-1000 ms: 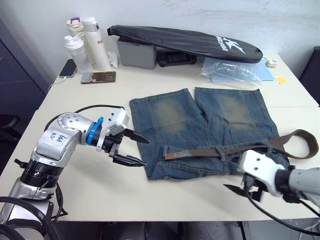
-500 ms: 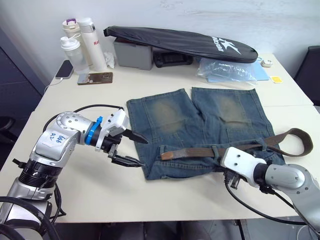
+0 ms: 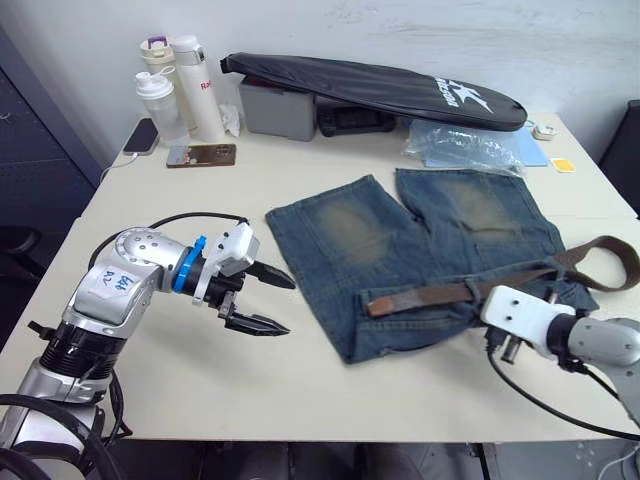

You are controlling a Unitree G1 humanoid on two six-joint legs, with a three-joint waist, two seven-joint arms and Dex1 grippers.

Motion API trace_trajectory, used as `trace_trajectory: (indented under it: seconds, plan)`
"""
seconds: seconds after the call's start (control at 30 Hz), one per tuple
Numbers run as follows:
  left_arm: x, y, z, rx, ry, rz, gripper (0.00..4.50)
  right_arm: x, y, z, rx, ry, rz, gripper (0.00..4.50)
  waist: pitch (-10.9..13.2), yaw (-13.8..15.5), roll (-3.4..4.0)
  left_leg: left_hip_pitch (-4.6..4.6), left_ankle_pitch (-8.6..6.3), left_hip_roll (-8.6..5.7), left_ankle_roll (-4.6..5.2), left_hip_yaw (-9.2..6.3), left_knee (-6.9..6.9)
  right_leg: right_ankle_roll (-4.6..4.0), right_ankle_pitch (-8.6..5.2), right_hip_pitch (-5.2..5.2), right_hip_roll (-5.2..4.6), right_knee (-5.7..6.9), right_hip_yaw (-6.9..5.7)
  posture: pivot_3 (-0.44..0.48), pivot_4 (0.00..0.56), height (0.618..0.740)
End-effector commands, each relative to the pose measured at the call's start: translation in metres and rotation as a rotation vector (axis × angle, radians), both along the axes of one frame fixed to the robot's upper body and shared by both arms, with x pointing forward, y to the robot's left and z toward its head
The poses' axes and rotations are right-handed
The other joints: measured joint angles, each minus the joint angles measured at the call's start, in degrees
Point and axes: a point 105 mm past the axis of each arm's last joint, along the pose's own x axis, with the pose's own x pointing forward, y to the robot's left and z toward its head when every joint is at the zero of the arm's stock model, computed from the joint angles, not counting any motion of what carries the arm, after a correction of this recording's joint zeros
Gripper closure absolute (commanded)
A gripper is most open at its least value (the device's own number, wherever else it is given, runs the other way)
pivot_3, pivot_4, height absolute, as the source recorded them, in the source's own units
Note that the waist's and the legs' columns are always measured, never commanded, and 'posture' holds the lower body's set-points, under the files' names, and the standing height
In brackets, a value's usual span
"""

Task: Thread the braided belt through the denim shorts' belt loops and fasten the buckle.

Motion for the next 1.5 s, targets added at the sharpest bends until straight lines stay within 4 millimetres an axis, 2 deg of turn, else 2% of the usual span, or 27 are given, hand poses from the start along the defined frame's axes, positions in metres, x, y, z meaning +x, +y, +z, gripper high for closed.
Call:
trace_trajectory:
  seconds: [0.03, 0.2, 0.33, 0.4, 0.43, 0.6, 0.63, 0.67, 0.77, 0.87, 0.9, 0.97, 1.07, 1.27, 1.33, 1.4, 1.5]
  plan:
    - [0.001, -0.002, 0.005, -0.012, -0.027, -0.013, 0.0, -0.004, -0.031, -0.001, -0.065, 0.027, -0.075, 4.46, 0.0, 0.0, 0.03, 0.0, 0.0, 0.0, 0.0, 0.0, -0.01, 0.0, 0.0, 0.0, 0.02, 0.01, 0.0, 0.0, 0.15, 0.74]
    - [0.008, -0.009, 0.009, -0.056, -0.041, 0.0, 0.0, -0.003, -0.032, 0.007, -0.066, 0.0, -0.064, 4.47, 0.0, -0.2, 0.06, 0.01, 0.0, 0.0, 0.01, 0.02, 0.02, 0.01, 0.01, 0.0, 0.13, 0.04, 0.01, 0.0, 0.15, 0.74]
    - [0.013, -0.014, 0.012, -0.083, -0.056, 0.017, 0.0, -0.006, -0.024, 0.019, 0.022, -0.013, -0.066, 4.47, 0.0, 0.0, 0.12, -0.04, 0.0, 0.0, 0.01, -0.01, 0.02, 0.02, 0.01, -0.01, 0.16, 0.06, -0.02, 0.0, 0.15, 0.74]
    - [0.014, -0.016, 0.011, -0.085, -0.058, 0.011, 0.0, -0.009, -0.019, 0.027, 0.054, -0.012, -0.062, 3.46, 0.1, -0.1, 0.22, -0.06, 0.0, 0.0, 0.01, 0.0, 0.02, 0.05, 0.03, -0.02, 0.2, 0.15, -0.01, 0.0, 0.15, 0.74]
    - [0.014, -0.016, 0.011, -0.085, -0.058, 0.008, 0.0, -0.011, -0.018, 0.029, 0.063, -0.007, -0.06, 3.19, 0.1, -0.2, 0.26, -0.08, -0.01, 0.0, 0.01, 0.01, 0.02, 0.07, 0.04, -0.03, 0.22, 0.21, 0.0, 0.0, 0.15, 0.74]
    - [0.015, -0.03, 0.01, -0.106, -0.064, -0.016, 0.0, -0.022, -0.016, 0.06, 0.109, -0.031, -0.077, 0.56, 0.3, -0.4, 0.39, -0.06, -0.02, 0.04, 0.04, 0.05, 0.07, 0.08, 0.04, -0.04, 0.3, 0.23, 0.0, 0.0, 0.15, 0.74]
    - [0.015, -0.033, 0.01, -0.11, -0.069, -0.018, 0.0, -0.023, -0.015, 0.064, 0.133, -0.039, -0.087, 0.2, 0.3, -0.4, 0.38, -0.05, -0.02, 0.05, 0.04, 0.05, 0.06, 0.09, 0.04, -0.03, 0.32, 0.23, 0.0, 0.0, 0.15, 0.74]
    - [0.017, -0.038, 0.01, -0.12, -0.079, -0.018, 0.0, -0.024, -0.012, 0.071, 0.19, -0.054, -0.105, 0.09, 0.3, -0.4, 0.38, -0.05, -0.02, 0.05, 0.04, 0.06, 0.08, 0.1, 0.04, -0.03, 0.32, 0.22, 0.0, 0.0, 0.15, 0.74]
    - [0.019, -0.047, 0.013, -0.151, -0.099, -0.018, 0.0, -0.027, 0.0, 0.082, 0.366, -0.067, -0.148, 0.09, 0.3, -0.5, 0.33, -0.05, -0.02, 0.08, 0.04, 0.06, 0.11, 0.14, 0.07, -0.02, 0.35, 0.23, 0.01, 0.0, 0.15, 0.74]
    - [0.018, -0.059, 0.017, -0.176, -0.108, -0.029, 0.0, -0.032, 0.022, 0.084, 0.679, -0.034, -0.209, 0.09, 0.3, -0.5, 0.31, -0.06, -0.02, 0.15, 0.03, 0.04, 0.12, 0.16, 0.08, -0.01, 0.36, 0.25, 0.01, 0.0, 0.15, 0.74]
    - [0.017, -0.062, 0.018, -0.182, -0.113, -0.034, 0.0, -0.031, 0.025, 0.083, 0.805, -0.036, -0.282, 0.09, 0.3, -0.5, 0.34, -0.05, -0.01, 0.15, 0.01, 0.03, 0.09, 0.16, 0.08, -0.02, 0.35, 0.28, 0.02, 0.0, 0.15, 0.74]
    - [0.016, -0.069, 0.02, -0.194, -0.125, -0.04, 0.0, -0.03, 0.031, 0.073, 0.976, -0.006, -0.4, 0.09, 0.2, -0.5, 0.43, -0.03, 0.17, 0.21, -0.38, 0.03, 0.11, 0.16, 0.08, -0.03, 0.35, 0.32, 0.03, 0.0, 0.15, 0.74]
    - [0.015, -0.075, 0.021, -0.205, -0.138, -0.039, 0.0, -0.025, 0.041, 0.061, 1.194, 0.022, -0.445, 0.09, 0.1, -0.4, 0.61, -0.05, 0.22, 0.15, -0.55, 0.01, -0.01, 0.16, 0.08, -0.09, 0.25, 0.32, 0.07, 0.0, 0.15, 0.74]
    - [0.013, -0.078, 0.021, -0.205, -0.151, -0.035, 0.0, -0.017, 0.05, 0.037, 1.555, 0.086, -0.59, 0.09, 0.0, -0.6, 0.69, -0.08, 0.15, 0.07, -0.42, 0.04, -0.12, 0.16, 0.08, -0.15, 0.05, 0.33, 0.06, 0.0, 0.15, 0.74]
    - [0.014, -0.076, 0.02, -0.195, -0.157, -0.027, 0.0, -0.023, 0.059, 0.046, 1.684, 0.132, -0.57, 0.09, 0.1, -0.5, 0.82, -0.09, 0.14, 0.12, -0.37, 0.0, -0.15, 0.16, 0.08, -0.16, 0.06, 0.33, 0.06, 0.0, 0.15, 0.74]
    - [0.015, -0.073, 0.019, -0.182, -0.161, -0.023, 0.0, -0.027, 0.063, 0.048, 1.83, 0.221, -0.657, 0.09, 0.1, -0.8, 0.86, -0.13, 0.05, 0.07, -0.09, 0.01, -0.18, 0.16, 0.08, -0.16, -0.02, 0.29, 0.07, 0.0, 0.15, 0.74]
    - [0.016, -0.068, 0.017, -0.165, -0.16, -0.015, 0.0, -0.031, 0.067, 0.042, 1.838, 0.259, -0.724, 0.09, 0.2, -2.2, 0.58, -0.09, -0.01, 0.07, 0.18, 0.09, -0.16, 0.17, 0.07, -0.07, 0.06, 0.21, 0.13, 0.0, 0.15, 0.74]
